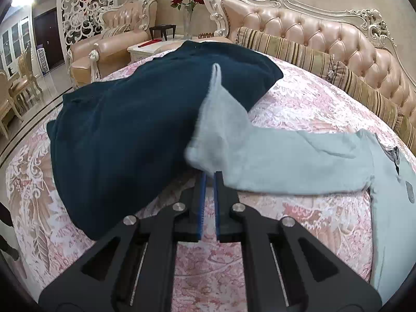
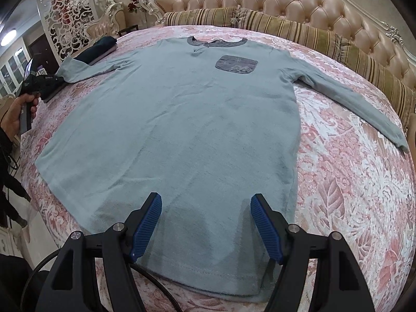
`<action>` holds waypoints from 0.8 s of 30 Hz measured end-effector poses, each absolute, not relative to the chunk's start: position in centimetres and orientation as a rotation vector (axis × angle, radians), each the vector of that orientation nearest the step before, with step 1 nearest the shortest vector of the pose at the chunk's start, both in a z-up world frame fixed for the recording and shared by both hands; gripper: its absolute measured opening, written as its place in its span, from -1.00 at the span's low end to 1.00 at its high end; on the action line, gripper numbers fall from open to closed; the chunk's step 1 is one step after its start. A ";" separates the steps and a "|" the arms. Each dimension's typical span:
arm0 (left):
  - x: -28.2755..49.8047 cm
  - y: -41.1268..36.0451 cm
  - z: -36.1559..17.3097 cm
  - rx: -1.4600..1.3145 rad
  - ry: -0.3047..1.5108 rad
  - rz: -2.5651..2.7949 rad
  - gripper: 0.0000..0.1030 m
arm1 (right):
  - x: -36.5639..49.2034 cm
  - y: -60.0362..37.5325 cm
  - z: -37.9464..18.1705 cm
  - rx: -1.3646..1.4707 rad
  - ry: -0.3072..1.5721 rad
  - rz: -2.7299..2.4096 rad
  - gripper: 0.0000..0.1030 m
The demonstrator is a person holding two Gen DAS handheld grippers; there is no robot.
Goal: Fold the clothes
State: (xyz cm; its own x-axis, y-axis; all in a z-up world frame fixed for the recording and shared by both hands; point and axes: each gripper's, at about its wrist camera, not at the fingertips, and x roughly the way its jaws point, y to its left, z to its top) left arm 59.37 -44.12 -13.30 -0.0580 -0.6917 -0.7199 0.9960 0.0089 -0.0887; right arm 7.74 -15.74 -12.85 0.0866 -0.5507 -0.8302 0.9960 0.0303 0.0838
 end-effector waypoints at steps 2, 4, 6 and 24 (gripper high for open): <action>59.6 -43.9 -13.7 0.559 0.715 -1.503 -0.60 | 7.8 -15.8 -12.9 0.810 0.714 -1.362 0.39; 59.9 -43.8 -14.0 0.541 0.733 -1.503 -0.22 | 7.8 -15.8 -12.9 0.811 0.716 -1.358 0.39; 60.3 -43.6 -14.3 0.523 0.751 -1.503 0.07 | 7.8 -15.9 -13.0 0.810 0.721 -1.353 0.39; 60.3 -45.9 -12.6 0.413 0.826 -1.574 -0.56 | 8.1 -16.0 -13.2 0.811 0.741 -1.347 0.39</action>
